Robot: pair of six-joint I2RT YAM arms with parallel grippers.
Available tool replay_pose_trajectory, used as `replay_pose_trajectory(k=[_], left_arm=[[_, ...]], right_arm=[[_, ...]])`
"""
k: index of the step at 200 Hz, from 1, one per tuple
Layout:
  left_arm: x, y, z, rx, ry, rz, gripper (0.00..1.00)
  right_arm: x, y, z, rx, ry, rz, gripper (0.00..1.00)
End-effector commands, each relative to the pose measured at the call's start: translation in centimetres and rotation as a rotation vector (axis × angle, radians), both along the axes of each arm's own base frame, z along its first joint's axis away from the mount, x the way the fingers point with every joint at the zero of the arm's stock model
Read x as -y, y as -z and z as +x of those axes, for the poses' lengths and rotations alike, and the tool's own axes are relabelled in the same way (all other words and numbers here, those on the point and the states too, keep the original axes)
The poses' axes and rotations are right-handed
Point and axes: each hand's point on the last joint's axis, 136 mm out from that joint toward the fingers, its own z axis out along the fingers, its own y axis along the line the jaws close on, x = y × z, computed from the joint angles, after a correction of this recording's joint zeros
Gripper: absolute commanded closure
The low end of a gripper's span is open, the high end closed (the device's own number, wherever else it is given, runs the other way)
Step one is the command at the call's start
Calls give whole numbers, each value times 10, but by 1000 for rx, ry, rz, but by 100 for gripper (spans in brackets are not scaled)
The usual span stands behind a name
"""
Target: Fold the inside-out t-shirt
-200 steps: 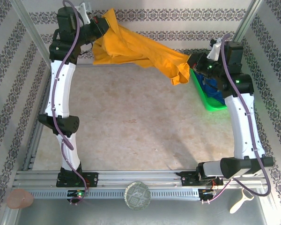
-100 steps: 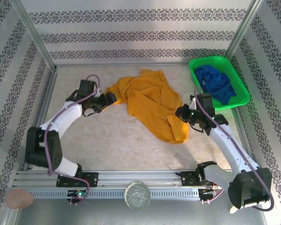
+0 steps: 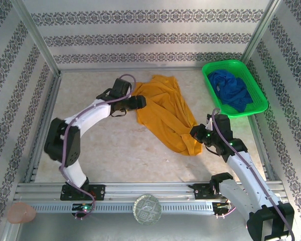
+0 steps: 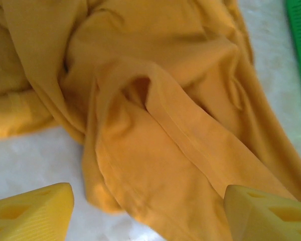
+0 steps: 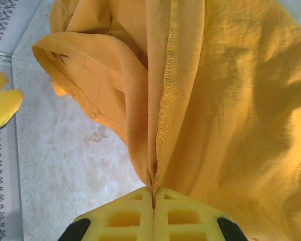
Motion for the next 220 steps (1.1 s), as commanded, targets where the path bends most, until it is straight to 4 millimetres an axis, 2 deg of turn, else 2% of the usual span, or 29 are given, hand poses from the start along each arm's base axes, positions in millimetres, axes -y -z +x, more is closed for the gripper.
replay_pose_trajectory(k=[1, 30, 46, 54, 71, 80, 99, 115, 127, 133, 139, 149, 168, 184, 202, 220], left_arm=[[-18, 28, 6, -50, 31, 187, 22], [-15, 42, 17, -63, 36, 205, 25], [-10, 48, 22, -68, 42, 196, 32], [-8, 50, 25, -66, 44, 189, 44], [-3, 48, 33, -46, 48, 166, 83], [-3, 44, 34, -37, 47, 162, 100], [-7, 26, 27, -13, 39, 147, 100], [-18, 9, 7, -6, 22, 139, 100], [-24, -2, -14, -3, 6, 107, 100], [-26, -5, -26, -7, -2, 81, 100], [-29, -9, -37, -8, -12, 60, 100], [-35, -13, -55, -8, -30, 31, 100], [-47, -18, -86, 2, -67, -14, 100], [-58, -27, -103, 29, -101, -33, 100], [-66, -31, -117, 42, -126, -47, 100], [-70, -33, -124, 43, -129, -44, 100]], right_arm=[[-1, -5, 3, 16, 6, -8, 100], [0, -6, 4, 15, 5, -14, 100], [0, -7, 4, 15, 3, -17, 100], [0, -7, 5, 14, 2, -20, 100], [1, -7, 5, 11, 5, -29, 100], [3, -4, 5, 5, 8, -38, 100], [7, 3, 5, -11, 15, -66, 100], [10, 7, 7, -16, 2, -110, 100], [14, 12, 8, -28, -16, -164, 66], [15, 14, 8, -35, -27, -193, 53], [16, 14, 8, -37, -37, -220, 45], [16, 13, 6, -42, -53, -259, 39], [11, 7, -7, -45, -101, -338, 36], [8, 6, -21, -57, -133, -415, 34], [5, 14, -41, -83, -162, -492, 33], [5, 30, -60, -115, -167, -548, 32]])
